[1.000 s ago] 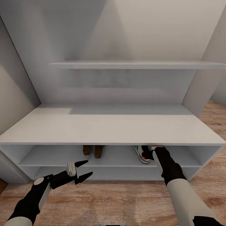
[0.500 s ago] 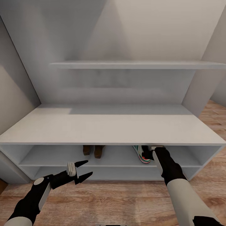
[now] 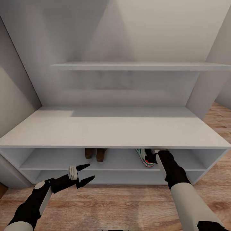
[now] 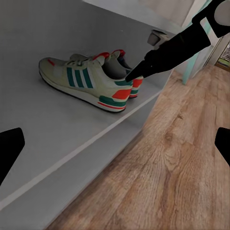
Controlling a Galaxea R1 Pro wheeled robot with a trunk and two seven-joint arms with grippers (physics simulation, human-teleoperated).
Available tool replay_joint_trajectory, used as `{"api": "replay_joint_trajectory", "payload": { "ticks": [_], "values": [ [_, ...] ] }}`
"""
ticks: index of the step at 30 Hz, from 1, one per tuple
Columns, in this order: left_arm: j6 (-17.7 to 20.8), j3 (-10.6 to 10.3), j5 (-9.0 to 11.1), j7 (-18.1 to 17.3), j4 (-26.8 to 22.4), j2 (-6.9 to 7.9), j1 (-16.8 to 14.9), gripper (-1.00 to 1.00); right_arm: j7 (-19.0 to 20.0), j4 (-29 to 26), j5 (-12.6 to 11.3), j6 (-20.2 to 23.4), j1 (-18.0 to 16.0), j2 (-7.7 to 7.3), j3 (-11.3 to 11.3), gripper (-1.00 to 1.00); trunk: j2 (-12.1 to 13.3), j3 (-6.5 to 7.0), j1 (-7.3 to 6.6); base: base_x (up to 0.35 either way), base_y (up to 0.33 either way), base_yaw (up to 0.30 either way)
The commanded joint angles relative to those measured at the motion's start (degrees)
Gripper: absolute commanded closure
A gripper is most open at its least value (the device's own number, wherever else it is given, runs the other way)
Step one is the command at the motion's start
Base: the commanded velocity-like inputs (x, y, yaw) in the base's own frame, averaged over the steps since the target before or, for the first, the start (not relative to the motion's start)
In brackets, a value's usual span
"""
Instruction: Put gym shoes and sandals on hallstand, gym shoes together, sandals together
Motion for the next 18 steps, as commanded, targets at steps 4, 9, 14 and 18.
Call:
{"api": "replay_joint_trajectory", "payload": {
  "ticks": [4,9,14,18],
  "values": [
    [-0.4,0.0,0.1,-0.1,0.0,0.01,0.0,-1.0,-0.1,-0.1,0.1,0.2,0.0,0.06,-0.1,-1.0,0.0,-0.05,-0.01,0.0,0.0,0.0],
    [-0.4,0.0,0.1,-0.1,0.0,0.01,0.0,-1.0,-0.1,-0.1,0.1,0.2,-0.1,0.06,-0.1,-1.0,0.0,-0.05,-0.01,0.0,0.0,0.0],
    [-0.4,0.1,0.1,-0.1,0.0,0.0,0.0,-1.0,-0.1,-0.1,0.1,0.2,0.0,0.06,-0.1,-1.0,0.0,-0.05,-0.01,-0.097,0.0,0.0],
    [-0.4,0.0,0.1,-0.1,0.0,0.01,0.0,-1.0,-0.1,-0.1,0.1,0.2,0.0,0.06,-0.1,-1.0,0.0,-0.05,-0.01,-0.282,0.0,0.0]
  ]
}}
